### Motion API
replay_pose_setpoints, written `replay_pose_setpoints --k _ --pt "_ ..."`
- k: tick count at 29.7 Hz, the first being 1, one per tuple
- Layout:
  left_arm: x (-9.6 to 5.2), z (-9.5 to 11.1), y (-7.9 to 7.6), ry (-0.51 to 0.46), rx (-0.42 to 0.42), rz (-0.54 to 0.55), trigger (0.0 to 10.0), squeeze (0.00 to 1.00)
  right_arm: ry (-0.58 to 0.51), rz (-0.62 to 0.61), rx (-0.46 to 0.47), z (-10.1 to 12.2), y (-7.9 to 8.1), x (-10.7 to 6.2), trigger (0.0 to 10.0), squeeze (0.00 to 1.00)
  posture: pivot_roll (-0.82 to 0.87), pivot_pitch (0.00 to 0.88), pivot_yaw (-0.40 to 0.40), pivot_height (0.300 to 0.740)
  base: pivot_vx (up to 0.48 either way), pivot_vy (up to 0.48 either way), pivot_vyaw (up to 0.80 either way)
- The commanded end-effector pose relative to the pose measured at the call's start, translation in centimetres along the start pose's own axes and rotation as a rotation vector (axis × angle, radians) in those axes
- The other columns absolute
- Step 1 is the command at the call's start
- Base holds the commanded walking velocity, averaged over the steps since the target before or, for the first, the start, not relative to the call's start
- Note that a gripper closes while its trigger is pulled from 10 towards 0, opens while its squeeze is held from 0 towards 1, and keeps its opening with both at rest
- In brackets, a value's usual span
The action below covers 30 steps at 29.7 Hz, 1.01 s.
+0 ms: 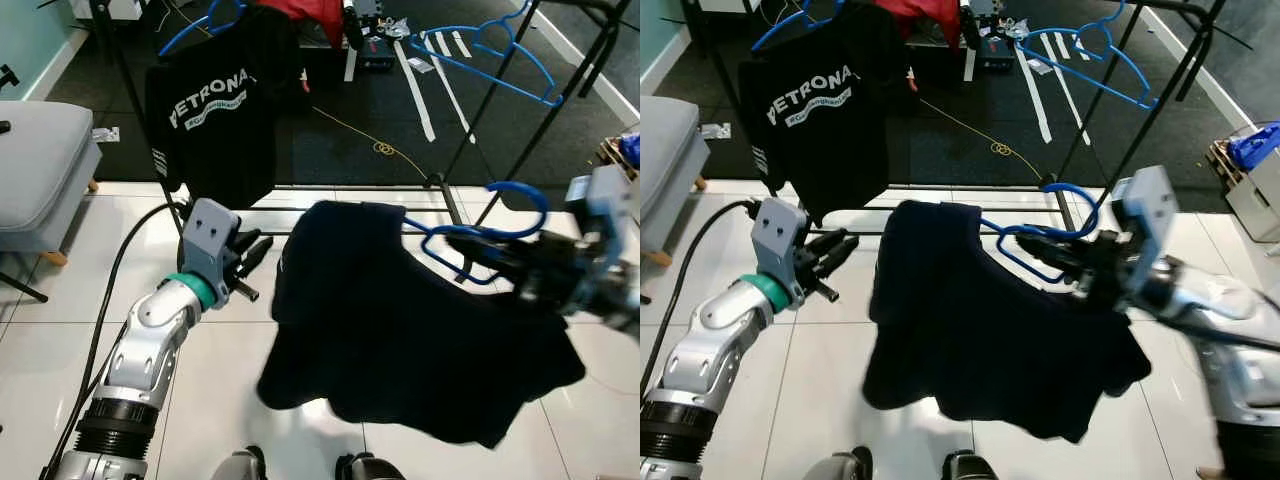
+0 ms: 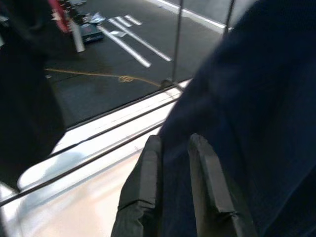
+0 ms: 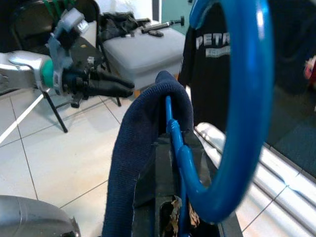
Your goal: Hang hanger
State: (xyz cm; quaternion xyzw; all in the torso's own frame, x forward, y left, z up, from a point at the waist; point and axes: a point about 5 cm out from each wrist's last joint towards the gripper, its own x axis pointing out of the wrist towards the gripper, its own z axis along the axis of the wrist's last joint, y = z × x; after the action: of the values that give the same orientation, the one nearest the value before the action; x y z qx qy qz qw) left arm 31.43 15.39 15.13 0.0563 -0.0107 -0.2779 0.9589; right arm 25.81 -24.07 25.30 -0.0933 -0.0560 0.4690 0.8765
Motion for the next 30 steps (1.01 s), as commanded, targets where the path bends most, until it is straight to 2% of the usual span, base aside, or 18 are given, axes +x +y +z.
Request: replay_pose_setpoints --k 1,2,4,10,11,13,14,19,20,21,22,23,25,27,29,30 --pt "-0.2 0.2 -0.2 -0.027 -0.016 -0.028 10.0 0.00 -0.051 0.015 -0.036 1.3 -0.2 -0.6 10.0 0.00 -0.08 0.069 0.014 0.740 0.000 0.000 0.00" --pt "0.1 1.8 -0.4 -0.115 -0.070 -0.046 10.0 0.00 -0.003 0.060 -0.039 1.2 0.0 -1.0 10.0 0.00 -0.09 0.074 0.012 0.740 0.000 0.000 0.00" --pt "0.1 1.8 -0.4 -0.115 -0.070 -0.046 10.0 0.00 -0.003 0.060 -0.039 1.2 0.0 -1.0 10.0 0.00 -0.09 0.074 0.012 0.740 0.000 0.000 0.00" --pt "0.3 3.9 -0.4 -0.204 -0.058 -0.094 10.0 0.00 0.073 0.080 -0.035 -0.1 0.2 -1.2 10.0 0.00 -0.09 0.077 0.012 0.740 0.000 0.000 0.00" --pt "0.3 4.2 -0.5 -0.215 -0.062 -0.106 10.0 0.18 0.074 0.075 -0.032 -0.2 0.1 -1.2 10.0 0.00 -0.10 0.079 0.009 0.740 0.000 0.000 0.00" --pt "0.3 4.4 -0.5 -0.223 -0.066 -0.112 10.0 0.18 0.073 0.073 -0.028 -0.2 0.1 -1.2 10.0 0.00 -0.10 0.079 0.009 0.740 0.000 0.000 0.00" --pt "0.3 4.7 -0.8 -0.231 -0.083 -0.127 10.0 1.00 0.073 0.073 -0.027 -0.1 0.0 -1.2 10.0 0.00 -0.09 0.079 0.010 0.740 0.000 0.000 0.00" --pt "0.4 5.1 -2.0 -0.223 -0.149 -0.169 10.0 1.00 0.068 0.059 -0.048 0.0 -0.3 -1.0 10.0 0.00 -0.10 0.081 0.009 0.740 0.000 0.000 0.00" --pt "1.1 4.9 -3.7 -0.111 -0.166 -0.211 10.0 0.07 0.076 0.035 -0.083 0.0 -0.6 -0.5 10.0 0.00 -0.10 0.089 0.005 0.740 0.000 0.000 0.00" --pt "1.1 4.9 -3.7 -0.111 -0.166 -0.211 10.0 0.07 0.076 0.035 -0.083 0.0 -0.6 -0.5 10.0 0.00 -0.10 0.089 0.005 0.740 0.000 0.000 0.00" --pt "1.4 4.6 -4.3 -0.051 -0.170 -0.208 10.0 0.00 0.074 0.029 -0.090 -0.1 -0.6 -0.2 10.0 0.00 -0.10 0.090 0.005 0.740 0.000 0.000 0.00" --pt "1.6 4.4 -4.6 -0.015 -0.171 -0.203 10.0 0.00 0.073 0.026 -0.093 -0.1 -0.7 0.0 10.0 0.00 -0.10 0.090 0.005 0.740 0.000 0.000 0.00" --pt "1.7 4.3 -4.7 -0.001 -0.171 -0.197 10.0 0.00 0.071 0.027 -0.091 -0.1 -0.7 0.1 10.0 0.00 -0.10 0.090 0.005 0.740 0.000 0.000 0.00" --pt "2.8 4.6 -5.3 0.008 -0.178 -0.150 10.0 0.00 0.067 0.022 -0.105 -0.3 -0.5 1.1 10.0 0.00 -0.10 0.098 -0.001 0.740 0.000 0.000 0.00" --pt "3.2 4.8 -5.5 0.010 -0.179 -0.131 10.0 0.00 0.062 0.021 -0.109 -0.4 -0.5 1.6 10.0 0.00 -0.10 0.098 -0.001 0.740 0.000 0.000 0.00" --pt "3.7 5.1 -5.9 0.013 -0.213 -0.112 10.0 1.00 0.053 0.026 -0.127 -0.4 -0.2 2.5 10.0 0.00 -0.10 0.101 -0.003 0.740 0.000 0.000 0.00"
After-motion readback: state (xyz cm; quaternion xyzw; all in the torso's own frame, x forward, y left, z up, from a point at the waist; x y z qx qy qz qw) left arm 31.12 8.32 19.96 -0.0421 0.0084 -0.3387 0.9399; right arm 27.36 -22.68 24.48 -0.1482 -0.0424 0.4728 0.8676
